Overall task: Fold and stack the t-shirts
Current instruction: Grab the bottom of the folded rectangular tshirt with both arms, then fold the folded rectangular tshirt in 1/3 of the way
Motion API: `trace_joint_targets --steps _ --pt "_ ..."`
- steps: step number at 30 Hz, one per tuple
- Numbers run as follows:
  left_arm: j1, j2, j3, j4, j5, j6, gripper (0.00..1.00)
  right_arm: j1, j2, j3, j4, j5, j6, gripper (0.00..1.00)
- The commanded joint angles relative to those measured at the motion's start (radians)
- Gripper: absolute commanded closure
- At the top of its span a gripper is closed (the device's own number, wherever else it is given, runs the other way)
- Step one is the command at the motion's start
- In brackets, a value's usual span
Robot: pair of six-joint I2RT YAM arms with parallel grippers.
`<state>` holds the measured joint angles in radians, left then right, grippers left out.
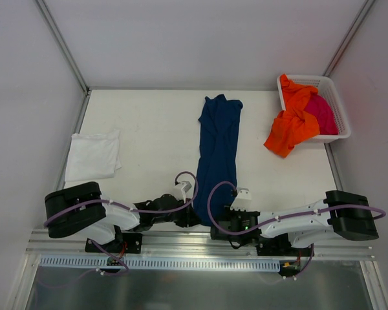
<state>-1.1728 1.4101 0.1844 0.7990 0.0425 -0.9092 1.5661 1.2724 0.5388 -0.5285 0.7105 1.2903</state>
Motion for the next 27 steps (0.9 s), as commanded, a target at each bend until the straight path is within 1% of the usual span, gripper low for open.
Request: trace_joint_targets --steps 1,4,7,8,9,10,11,12,16,23,27 --pt "-0.014 0.035 -0.005 -0.089 -0.004 0.016 0.90 0.011 -0.004 0.013 -0.030 -0.008 0.021 1.00" --pt "-0.019 0.023 -0.002 -0.101 0.011 0.012 0.93 0.015 -0.011 0.026 -0.059 0.007 0.026 0.99" --pt "-0.028 -0.017 0.013 -0.161 -0.019 0.022 0.94 0.017 -0.022 0.042 -0.105 0.032 0.033 0.99" --pt "-0.028 -0.029 0.038 -0.228 -0.032 0.030 0.94 0.017 -0.027 0.046 -0.129 0.038 0.037 0.99" --pt "-0.028 -0.040 0.053 -0.265 -0.038 0.041 0.94 0.017 -0.030 0.055 -0.140 0.047 0.041 1.00" --pt "-0.028 -0.059 0.070 -0.296 -0.082 0.065 0.94 0.017 -0.036 0.058 -0.151 0.064 0.041 0.99" --pt "-0.028 -0.066 0.101 -0.326 -0.098 0.076 0.93 0.017 -0.039 0.061 -0.162 0.072 0.040 0.99" --pt "-0.028 -0.072 0.118 -0.381 -0.113 0.085 0.93 0.017 -0.048 0.064 -0.165 0.081 0.034 1.00" --pt "-0.027 -0.065 0.199 -0.477 -0.171 0.138 0.93 0.009 -0.070 0.073 -0.176 0.125 0.012 0.99" --pt "-0.005 -0.025 0.306 -0.572 -0.237 0.159 0.94 -0.058 -0.064 0.111 -0.176 0.155 -0.081 0.99" --pt "0.010 -0.072 0.336 -0.636 -0.291 0.165 0.94 -0.122 -0.059 0.150 -0.176 0.176 -0.158 0.99"
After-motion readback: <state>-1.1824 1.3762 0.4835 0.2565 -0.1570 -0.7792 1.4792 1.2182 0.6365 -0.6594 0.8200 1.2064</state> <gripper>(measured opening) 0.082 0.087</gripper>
